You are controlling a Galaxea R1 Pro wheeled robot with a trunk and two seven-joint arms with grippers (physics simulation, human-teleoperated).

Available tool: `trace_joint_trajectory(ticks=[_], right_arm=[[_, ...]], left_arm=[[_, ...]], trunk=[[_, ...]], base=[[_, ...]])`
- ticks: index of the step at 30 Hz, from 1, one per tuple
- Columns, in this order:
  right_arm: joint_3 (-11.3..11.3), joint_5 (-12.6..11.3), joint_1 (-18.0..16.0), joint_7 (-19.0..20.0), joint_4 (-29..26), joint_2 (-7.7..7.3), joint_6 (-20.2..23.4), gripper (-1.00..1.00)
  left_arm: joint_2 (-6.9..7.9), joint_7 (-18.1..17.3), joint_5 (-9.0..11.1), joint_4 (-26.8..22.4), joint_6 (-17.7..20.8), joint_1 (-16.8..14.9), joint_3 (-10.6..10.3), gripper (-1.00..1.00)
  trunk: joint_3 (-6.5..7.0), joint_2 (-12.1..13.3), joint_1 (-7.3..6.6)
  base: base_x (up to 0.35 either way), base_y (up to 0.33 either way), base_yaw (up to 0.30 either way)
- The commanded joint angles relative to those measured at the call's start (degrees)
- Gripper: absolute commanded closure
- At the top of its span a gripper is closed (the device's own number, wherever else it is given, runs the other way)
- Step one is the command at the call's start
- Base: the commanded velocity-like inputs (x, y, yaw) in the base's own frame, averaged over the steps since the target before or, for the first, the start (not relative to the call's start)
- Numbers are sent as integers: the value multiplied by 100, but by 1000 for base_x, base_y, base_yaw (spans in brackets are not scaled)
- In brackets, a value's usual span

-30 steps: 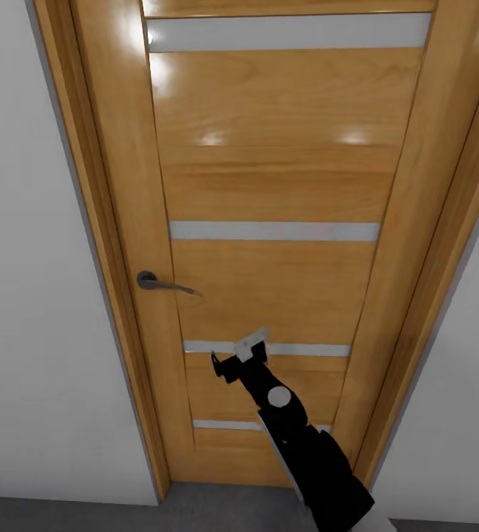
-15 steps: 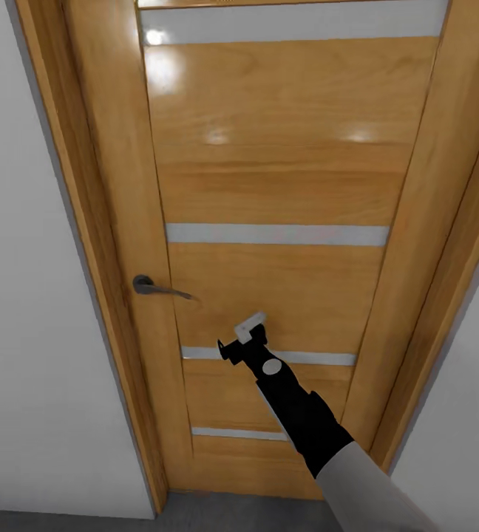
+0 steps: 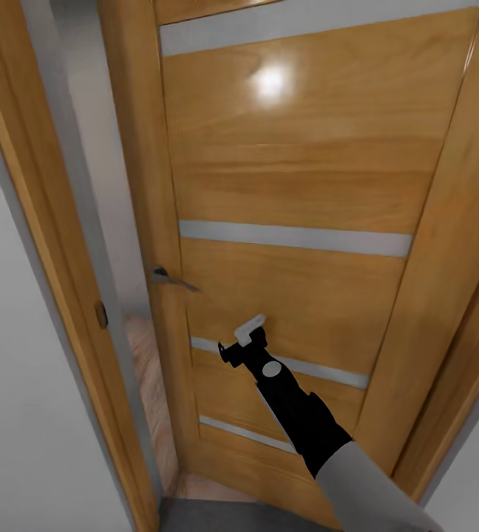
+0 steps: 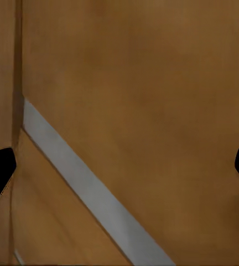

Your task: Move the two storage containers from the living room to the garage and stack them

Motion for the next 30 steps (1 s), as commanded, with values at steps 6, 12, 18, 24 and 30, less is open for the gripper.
trace_joint_trajectory(ticks=[6, 12, 18, 24, 30], right_arm=[[-4, 363, -10, -20, 255, 0, -94, -100], [-31, 457, -466, -177, 1013, 0, -299, -100], [-37, 467, -964, -795, 1827, 0, -423, -100], [-139, 467, -1627, -1194, 2715, 0, -435, -100], [-697, 456, -2065, -1382, 3082, -83, -418, -100]], left_arm=[[-1, -2, 52, -4, -13, 0, 1, -100], [-1, -2, 52, -3, -13, 2, 1, -100], [-1, -2, 52, -2, -13, 0, 1, -100], [-1, -2, 52, -2, -15, 0, 5, -100], [5, -2, 52, -4, -21, 1, 9, -100]], trunk=[[-6, -1, 4], [-6, -1, 4], [-6, -1, 4], [-6, -1, 4], [-6, -1, 4]], base=[[321, -2, 0], [321, -63, 0], [312, -105, 0], [281, -113, 0], [65, -28, 0]])
